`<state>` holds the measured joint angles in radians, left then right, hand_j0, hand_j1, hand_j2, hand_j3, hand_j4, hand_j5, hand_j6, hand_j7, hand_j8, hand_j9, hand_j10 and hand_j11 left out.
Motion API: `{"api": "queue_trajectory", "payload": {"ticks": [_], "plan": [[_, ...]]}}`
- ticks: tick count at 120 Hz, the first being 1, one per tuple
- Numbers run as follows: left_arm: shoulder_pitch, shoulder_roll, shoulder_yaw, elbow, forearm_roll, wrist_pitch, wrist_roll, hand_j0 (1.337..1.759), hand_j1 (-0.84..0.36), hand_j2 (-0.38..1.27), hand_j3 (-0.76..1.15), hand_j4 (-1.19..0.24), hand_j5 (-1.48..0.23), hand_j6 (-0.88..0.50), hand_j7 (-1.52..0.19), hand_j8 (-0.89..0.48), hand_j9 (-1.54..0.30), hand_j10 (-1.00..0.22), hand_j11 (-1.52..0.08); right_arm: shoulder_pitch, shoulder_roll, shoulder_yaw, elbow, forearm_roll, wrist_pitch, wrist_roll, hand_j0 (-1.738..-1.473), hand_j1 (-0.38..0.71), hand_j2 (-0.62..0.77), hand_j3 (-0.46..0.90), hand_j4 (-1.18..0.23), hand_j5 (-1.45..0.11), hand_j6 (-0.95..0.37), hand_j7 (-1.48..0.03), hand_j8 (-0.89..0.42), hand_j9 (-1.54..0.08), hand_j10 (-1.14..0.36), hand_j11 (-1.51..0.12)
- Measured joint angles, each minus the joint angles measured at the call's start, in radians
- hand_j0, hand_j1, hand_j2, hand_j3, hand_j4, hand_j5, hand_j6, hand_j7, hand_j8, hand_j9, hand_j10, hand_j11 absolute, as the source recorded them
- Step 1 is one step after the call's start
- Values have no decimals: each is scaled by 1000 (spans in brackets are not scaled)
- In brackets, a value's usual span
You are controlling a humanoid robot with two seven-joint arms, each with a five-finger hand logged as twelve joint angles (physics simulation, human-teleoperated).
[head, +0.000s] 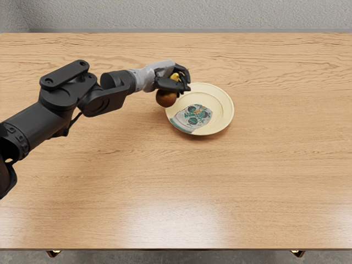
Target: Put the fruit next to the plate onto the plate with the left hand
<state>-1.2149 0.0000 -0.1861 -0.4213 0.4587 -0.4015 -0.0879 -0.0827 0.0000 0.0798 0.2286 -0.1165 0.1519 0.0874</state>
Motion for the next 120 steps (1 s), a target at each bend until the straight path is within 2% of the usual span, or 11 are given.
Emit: {"api": "queue_trajectory", "payload": {"ticks": [19,64,101,108,120], "plan": [[0,0,0,1,0,9,-1,1638,-598,143,0,-840,-1140,-838,-1141,-838,-1143,-869,-1148,0,0,0,0,0,0,0,-1658,-329,-4,0,-17,-22,-16,-22,-17,-22,-17,-22],[-2,0,-4,-2,-3,73,16,1653,-568,147,0,-786,-1035,-786,-1034,-786,-1035,-780,-1037,0,0,0,0,0,0,0,-1658,-329,-4,0,-17,-22,-17,-22,-17,-22,-17,-22],[-2,0,-34,-44,-4,69,17,1656,-553,148,0,-761,-995,-761,-995,-761,-995,-746,-994,0,0,0,0,0,0,0,-1658,-329,-4,0,-17,-22,-17,-22,-17,-22,-17,-22],[-2,0,-38,-46,-6,70,17,1657,-513,142,0,-725,-948,-725,-948,-725,-948,-713,-947,0,0,0,0,0,0,0,-1658,-329,-4,0,-17,-22,-17,-22,-17,-22,-17,-22],[1,0,-67,-48,-17,73,14,1657,-316,111,0,-559,-730,-559,-730,-559,-730,-551,-729,0,0,0,0,0,0,0,-1658,-329,-4,0,-17,-22,-17,-22,-17,-22,-17,-22]]}}
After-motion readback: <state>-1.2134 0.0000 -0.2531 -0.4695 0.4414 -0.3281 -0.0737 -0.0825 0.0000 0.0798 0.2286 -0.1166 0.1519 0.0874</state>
